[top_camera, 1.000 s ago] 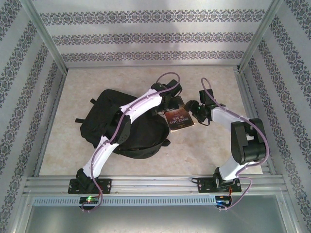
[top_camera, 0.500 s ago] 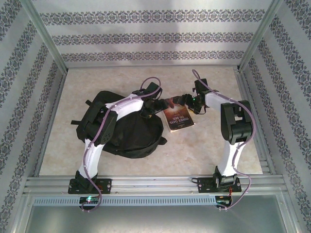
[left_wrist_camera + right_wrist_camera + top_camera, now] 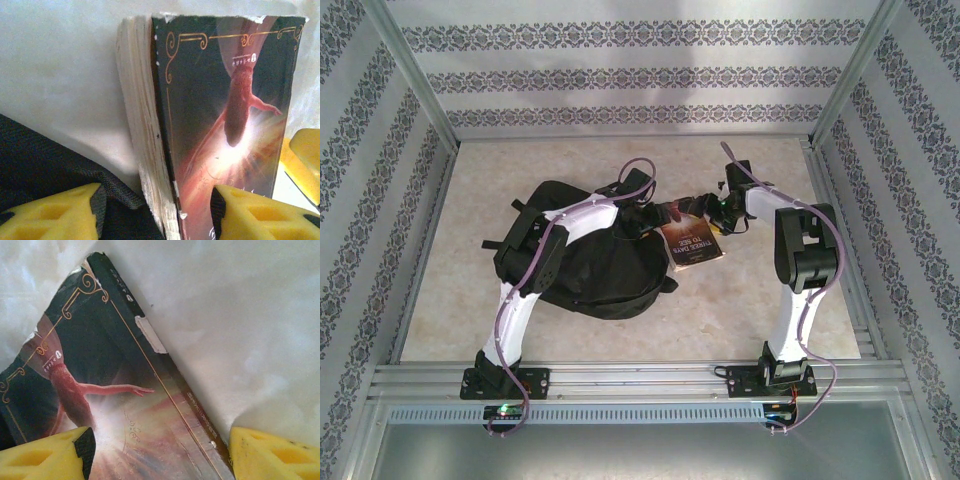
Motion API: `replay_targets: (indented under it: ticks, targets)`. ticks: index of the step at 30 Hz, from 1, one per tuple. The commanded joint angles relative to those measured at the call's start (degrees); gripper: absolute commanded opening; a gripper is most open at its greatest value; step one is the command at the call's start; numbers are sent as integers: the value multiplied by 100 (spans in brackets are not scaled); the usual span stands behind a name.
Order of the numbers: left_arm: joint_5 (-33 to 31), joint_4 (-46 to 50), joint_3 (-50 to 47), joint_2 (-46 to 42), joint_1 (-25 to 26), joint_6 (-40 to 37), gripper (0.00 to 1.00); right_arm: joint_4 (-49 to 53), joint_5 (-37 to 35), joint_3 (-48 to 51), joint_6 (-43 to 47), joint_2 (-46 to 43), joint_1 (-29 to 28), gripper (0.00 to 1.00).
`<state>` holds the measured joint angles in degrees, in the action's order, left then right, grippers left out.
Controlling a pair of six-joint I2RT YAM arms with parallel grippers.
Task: Pack the student bag
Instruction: Pick up the book from the center of the table.
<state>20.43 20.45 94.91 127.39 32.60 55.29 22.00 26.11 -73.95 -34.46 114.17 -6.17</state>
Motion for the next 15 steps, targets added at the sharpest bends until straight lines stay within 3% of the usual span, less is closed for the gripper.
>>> replay_targets:
  ticks: [1,6,15]
  targets:
    - [491,-439,-49,471,80,-123,49,-603,1655,247,-417,264,-332,68]
    - [667,-492,-60,542,37,-132,39,-742,2036,346,-544,-103,-362,66]
    - [843,-455,-153,534,-59,-284,36,-833,2515,575,-642,-481,-395,65]
